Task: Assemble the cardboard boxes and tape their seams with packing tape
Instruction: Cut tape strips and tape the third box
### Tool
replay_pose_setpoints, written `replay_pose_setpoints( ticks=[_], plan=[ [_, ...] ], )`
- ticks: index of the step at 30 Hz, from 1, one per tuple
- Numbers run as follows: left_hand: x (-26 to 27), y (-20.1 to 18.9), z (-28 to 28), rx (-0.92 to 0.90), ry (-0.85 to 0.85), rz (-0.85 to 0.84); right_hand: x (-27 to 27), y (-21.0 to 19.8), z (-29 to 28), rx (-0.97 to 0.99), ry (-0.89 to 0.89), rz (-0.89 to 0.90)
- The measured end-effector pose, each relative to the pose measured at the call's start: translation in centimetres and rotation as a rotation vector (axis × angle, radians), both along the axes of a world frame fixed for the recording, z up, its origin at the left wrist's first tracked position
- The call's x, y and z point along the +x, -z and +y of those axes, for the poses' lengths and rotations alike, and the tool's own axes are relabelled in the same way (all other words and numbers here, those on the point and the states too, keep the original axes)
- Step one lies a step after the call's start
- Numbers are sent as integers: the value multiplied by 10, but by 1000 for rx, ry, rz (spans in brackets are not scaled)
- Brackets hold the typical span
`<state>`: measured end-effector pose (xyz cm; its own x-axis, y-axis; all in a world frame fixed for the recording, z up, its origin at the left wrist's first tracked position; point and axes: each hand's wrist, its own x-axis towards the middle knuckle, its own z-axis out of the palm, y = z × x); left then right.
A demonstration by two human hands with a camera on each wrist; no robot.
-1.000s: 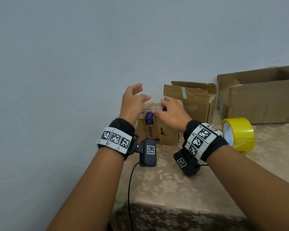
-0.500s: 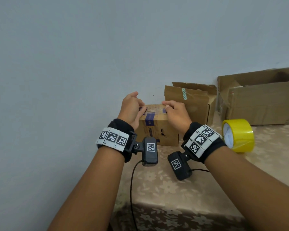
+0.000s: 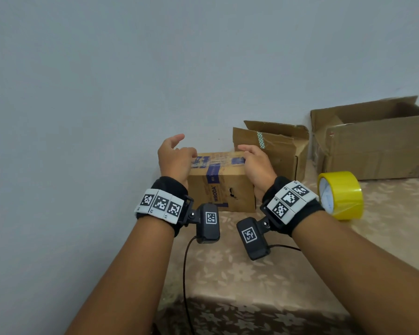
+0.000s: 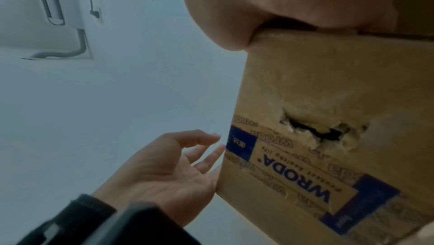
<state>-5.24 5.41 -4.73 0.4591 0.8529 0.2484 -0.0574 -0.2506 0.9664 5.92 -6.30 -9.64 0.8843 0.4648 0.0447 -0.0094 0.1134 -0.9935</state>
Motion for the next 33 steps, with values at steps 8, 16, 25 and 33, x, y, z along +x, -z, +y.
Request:
replay_pose_setpoints(
  ticks=[8,16,25,33],
  plan=[
    [-1,5,11,177,-136,66,-1,2,-2,0,42,-18],
    [-9,3,20,-322,-76,-160,-9,-7,-9,-139,32,-35],
    [-14,5,27,-419,63,4,-7,-3,-7,-138,-19,35],
    [-16,3,28,-254,24,85,-6,-7,-8,-155,-49,-84]
  ],
)
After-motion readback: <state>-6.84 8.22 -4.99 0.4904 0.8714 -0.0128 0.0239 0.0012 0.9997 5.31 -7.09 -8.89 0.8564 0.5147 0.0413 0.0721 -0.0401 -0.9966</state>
